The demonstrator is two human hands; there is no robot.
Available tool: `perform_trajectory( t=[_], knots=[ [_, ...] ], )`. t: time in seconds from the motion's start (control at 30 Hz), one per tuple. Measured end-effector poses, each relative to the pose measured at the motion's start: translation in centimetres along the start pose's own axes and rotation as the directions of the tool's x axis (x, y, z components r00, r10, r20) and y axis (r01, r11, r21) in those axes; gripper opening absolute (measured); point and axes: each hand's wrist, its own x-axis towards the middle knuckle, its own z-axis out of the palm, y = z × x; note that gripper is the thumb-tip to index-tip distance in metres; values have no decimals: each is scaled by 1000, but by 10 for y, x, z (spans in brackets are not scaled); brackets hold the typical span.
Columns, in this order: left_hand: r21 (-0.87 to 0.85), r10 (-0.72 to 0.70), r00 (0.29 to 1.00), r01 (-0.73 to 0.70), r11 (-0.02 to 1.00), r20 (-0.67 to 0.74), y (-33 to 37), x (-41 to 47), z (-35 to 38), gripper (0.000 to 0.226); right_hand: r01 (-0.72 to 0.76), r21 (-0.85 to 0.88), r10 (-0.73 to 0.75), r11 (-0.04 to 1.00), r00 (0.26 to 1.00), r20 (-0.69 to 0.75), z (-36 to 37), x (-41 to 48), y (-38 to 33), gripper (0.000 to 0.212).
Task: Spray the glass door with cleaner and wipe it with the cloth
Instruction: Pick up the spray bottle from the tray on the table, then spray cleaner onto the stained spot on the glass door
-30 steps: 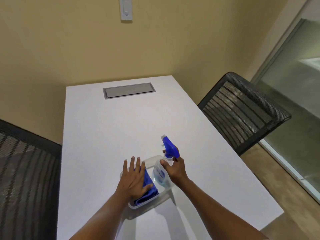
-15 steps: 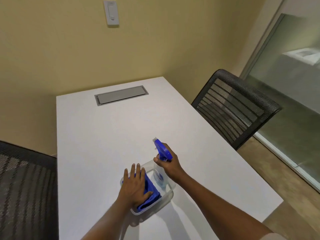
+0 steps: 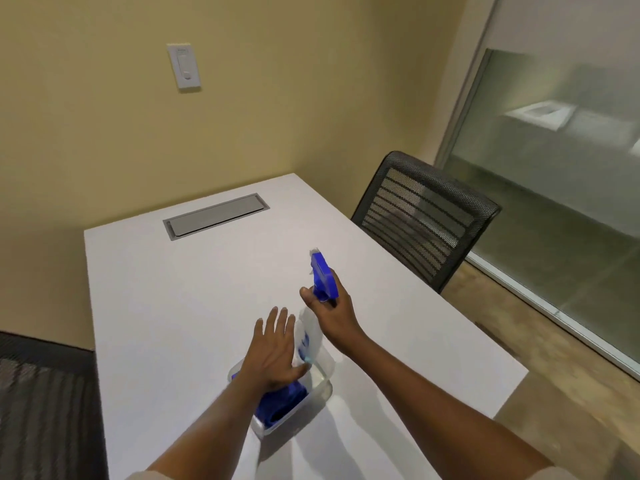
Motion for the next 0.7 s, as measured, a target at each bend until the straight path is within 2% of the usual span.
perform_trajectory(
  t=[0.1,0.23,0.4,0.5,0.63,0.7],
  knots=[
    [-13,76,994,-77,997,-73,17,2,-19,108,27,28,-25,999,997,-73,-16,-9,-14,52],
    [2,137,985,-138,990,-103,44,8,-39,106,48,34,-42,998,987,-155,-45,-29,-31,54],
    [5,269,941,-273,962,-205,104,3,-65,106,70,-5,-68,998,959,-275,-94,-77,-56,55],
    [23,351,914,-354,935,-202,151,-8,-78,109,67,-44,-78,997,933,-352,-129,-121,-72,54],
    [11,477,861,-482,876,-176,227,-38,-90,112,69,-139,-127,988,873,-472,-175,-199,-89,64],
    [48,558,811,-559,828,-174,268,-60,-96,113,84,-167,-159,982,847,-508,-197,-248,-101,47]
  ],
)
